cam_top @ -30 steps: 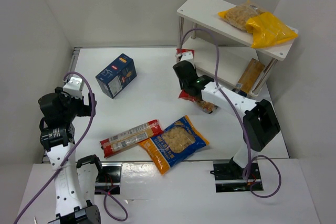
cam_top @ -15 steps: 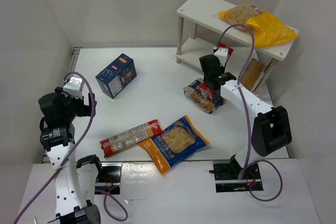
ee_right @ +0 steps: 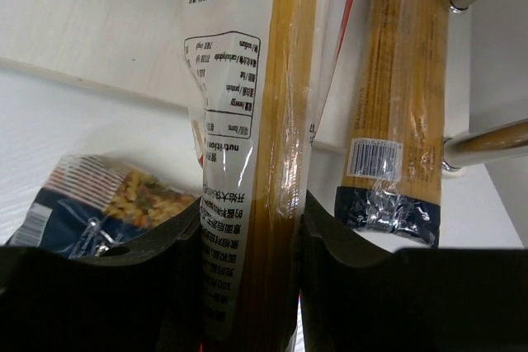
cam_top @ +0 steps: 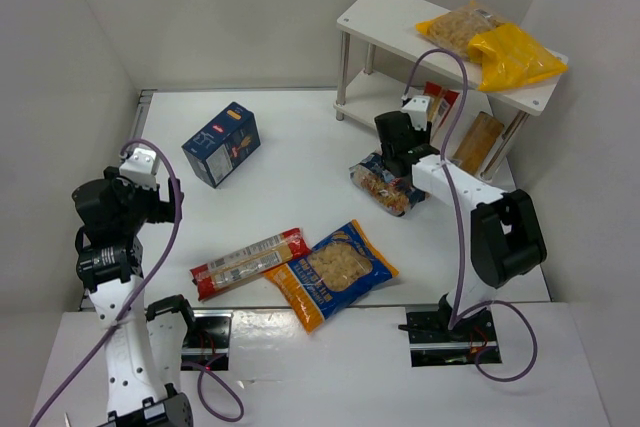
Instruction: Place and organize the pasta boxes and bags onto the shelf
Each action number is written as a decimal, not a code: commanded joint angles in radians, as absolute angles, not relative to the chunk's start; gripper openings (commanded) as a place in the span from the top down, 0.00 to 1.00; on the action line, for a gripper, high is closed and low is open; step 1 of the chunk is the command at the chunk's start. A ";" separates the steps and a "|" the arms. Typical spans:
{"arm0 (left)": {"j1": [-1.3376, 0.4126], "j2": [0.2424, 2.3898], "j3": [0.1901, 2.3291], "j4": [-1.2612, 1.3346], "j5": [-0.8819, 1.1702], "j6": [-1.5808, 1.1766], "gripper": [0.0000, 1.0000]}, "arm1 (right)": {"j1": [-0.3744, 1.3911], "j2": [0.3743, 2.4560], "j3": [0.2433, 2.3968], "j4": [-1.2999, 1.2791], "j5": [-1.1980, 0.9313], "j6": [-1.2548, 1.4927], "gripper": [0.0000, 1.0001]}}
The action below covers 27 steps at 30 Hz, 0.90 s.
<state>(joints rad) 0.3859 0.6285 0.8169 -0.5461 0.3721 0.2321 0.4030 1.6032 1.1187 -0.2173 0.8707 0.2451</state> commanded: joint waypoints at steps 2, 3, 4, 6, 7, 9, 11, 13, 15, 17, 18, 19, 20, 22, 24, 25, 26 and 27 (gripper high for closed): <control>0.393 0.601 0.815 -0.511 0.405 0.225 0.00 | 0.371 1.592 1.141 -0.020 1.012 0.244 1.00; 0.393 0.601 0.815 -0.511 0.405 0.225 0.00 | 0.359 1.592 1.141 -0.020 1.012 0.244 1.00; 0.393 0.601 0.815 -0.511 0.405 0.225 0.00 | 0.359 1.603 1.141 -0.031 1.012 0.256 1.00; 0.393 0.592 0.815 -0.511 0.405 0.225 0.00 | 0.350 1.612 1.141 -0.031 1.034 0.256 1.00; 0.393 0.592 0.815 -0.511 0.405 0.225 0.00 | 0.350 1.612 1.141 -0.031 1.034 0.256 1.00; 0.393 0.592 0.815 -0.511 0.405 0.235 0.00 | 0.341 1.621 1.141 -0.031 1.043 0.256 1.00; 0.393 0.592 0.815 -0.511 0.414 0.235 0.00 | 0.341 1.634 1.141 -0.005 1.068 0.238 1.00; 0.393 0.592 0.815 -0.511 0.414 0.235 0.00 | 0.330 1.647 1.141 -0.005 1.091 0.227 1.00; 0.393 0.592 0.815 -0.511 0.414 0.235 0.00 | 0.330 1.663 1.150 0.006 1.106 0.210 1.00; 0.393 0.592 0.815 -0.511 0.414 0.235 0.00 | 0.330 1.684 1.150 0.015 1.127 0.187 1.00; 0.393 0.592 0.815 -0.511 0.414 0.235 0.00 | 0.330 1.684 1.150 0.024 1.127 0.187 1.00; 0.393 0.592 0.815 -0.511 0.414 0.235 0.00 | 0.321 1.684 1.150 0.037 1.137 0.172 1.00; 0.393 0.592 0.815 -0.511 0.414 0.235 0.00 | 0.321 1.684 1.150 0.037 1.137 0.172 1.00; 0.393 0.592 0.815 -0.511 0.414 0.235 0.00 | 0.321 1.693 1.141 0.060 1.146 0.149 1.00; 0.393 0.592 0.815 -0.511 0.414 0.235 0.00 | 0.321 1.703 1.141 0.060 1.157 0.149 1.00; 0.393 0.592 0.815 -0.511 0.414 0.235 0.00 | 0.321 1.703 1.141 0.070 1.157 0.149 1.00; 0.393 0.592 0.815 -0.511 0.414 0.235 0.00 | 0.310 1.712 1.141 0.071 1.166 0.138 1.00; 0.393 0.583 0.815 -0.511 0.414 0.235 0.00 | 0.301 1.712 1.141 0.071 1.166 0.138 1.00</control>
